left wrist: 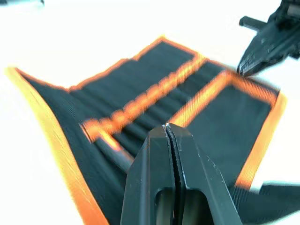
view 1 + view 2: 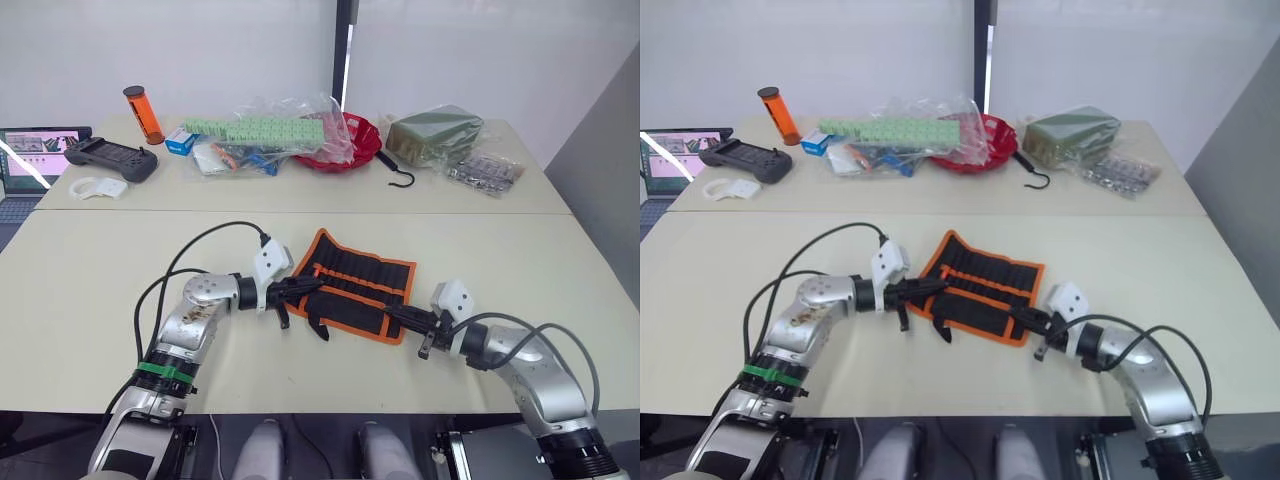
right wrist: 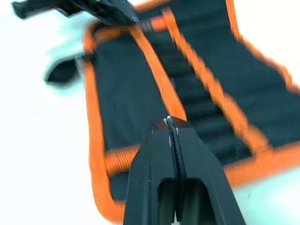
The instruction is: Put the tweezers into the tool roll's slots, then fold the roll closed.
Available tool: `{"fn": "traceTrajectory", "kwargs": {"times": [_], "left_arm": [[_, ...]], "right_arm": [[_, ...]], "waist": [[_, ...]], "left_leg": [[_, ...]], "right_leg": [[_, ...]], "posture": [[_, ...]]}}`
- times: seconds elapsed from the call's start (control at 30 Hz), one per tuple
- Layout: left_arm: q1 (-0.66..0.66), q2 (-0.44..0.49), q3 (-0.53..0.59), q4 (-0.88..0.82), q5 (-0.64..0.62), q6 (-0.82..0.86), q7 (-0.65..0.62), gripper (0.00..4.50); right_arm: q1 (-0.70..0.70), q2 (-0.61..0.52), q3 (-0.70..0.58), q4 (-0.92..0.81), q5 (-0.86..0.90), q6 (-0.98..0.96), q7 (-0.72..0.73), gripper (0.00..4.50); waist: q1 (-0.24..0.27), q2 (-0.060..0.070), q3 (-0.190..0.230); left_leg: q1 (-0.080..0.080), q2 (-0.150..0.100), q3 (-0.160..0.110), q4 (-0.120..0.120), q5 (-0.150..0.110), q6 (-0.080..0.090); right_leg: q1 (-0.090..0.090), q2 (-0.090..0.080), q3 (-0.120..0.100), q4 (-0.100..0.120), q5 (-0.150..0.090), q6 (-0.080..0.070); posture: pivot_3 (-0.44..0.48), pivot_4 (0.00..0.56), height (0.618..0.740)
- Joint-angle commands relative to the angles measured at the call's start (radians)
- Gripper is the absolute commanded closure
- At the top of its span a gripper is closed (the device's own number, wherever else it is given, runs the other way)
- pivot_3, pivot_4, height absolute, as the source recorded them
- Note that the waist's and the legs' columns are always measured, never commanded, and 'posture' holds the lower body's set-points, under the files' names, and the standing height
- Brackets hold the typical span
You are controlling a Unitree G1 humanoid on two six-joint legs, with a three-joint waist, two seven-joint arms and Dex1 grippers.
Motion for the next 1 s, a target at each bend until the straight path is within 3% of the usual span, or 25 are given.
{"fn": "traceTrajectory", "kwargs": {"times": [0.03, 0.2, 0.5, 0.8, 1.0], "left_arm": [[0.023, 0.015, -0.005, -0.129, -0.023, 0.072, 0.023, 4.44], [0.059, 0.014, -0.059, -0.194, 0.02, 0.121, 0.07, 4.44], [0.086, 0.012, -0.123, 0.014, 0.136, 0.006, 0.115, 4.44], [0.09, 0.055, -0.081, 0.028, 0.088, -0.018, 0.039, 4.44], [0.036, 0.056, -0.008, -0.031, -0.021, 0.014, -0.018, 4.44]], "right_arm": [[-0.025, -0.017, 0.005, -0.074, 0.029, 0.07, -0.001, 4.5], [-0.071, 0.015, 0.104, -0.071, -0.056, 0.104, -0.048, 4.5], [-0.057, 0.09, 0.203, 0.068, -0.207, 0.025, -0.122, 4.5], [0.023, 0.036, 0.14, 0.125, -0.204, -0.044, -0.107, 4.5], [0.024, 0.037, 0.038, -0.015, -0.031, 0.039, -0.071, 4.5]], "waist": [[0.0, 0.0, 0.0], [0.002, 0.0, 0.0], [0.005, 0.0, 0.0], [0.002, 0.0, 0.0], [0.01, 0.001, 0.0]], "left_leg": [[0.0, 0.0, 0.0, 0.0, 0.0, 0.0], [-0.001, 0.0, 0.0, 0.0, -0.001, 0.001], [-0.001, 0.0, 0.0, 0.0, -0.001, 0.0], [0.002, 0.0, 0.0, 0.0, -0.001, 0.0], [0.0, -0.001, 0.0, 0.001, -0.001, 0.0]], "right_leg": [[0.0, 0.0, 0.0, 0.0, 0.0, 0.0], [0.0, 0.0, 0.0, -0.001, 0.0, 0.0], [-0.001, 0.0, 0.0, -0.001, 0.0, 0.0], [0.002, 0.0, 0.0, -0.001, -0.001, 0.002], [0.001, -0.001, 0.0, -0.002, -0.001, 0.002]], "posture": [[0.0, 0.15, 0.74], [0.0, 0.15, 0.74], [0.0, 0.15, 0.74], [0.0, 0.15, 0.74], [0.0, 0.15, 0.74]]}}
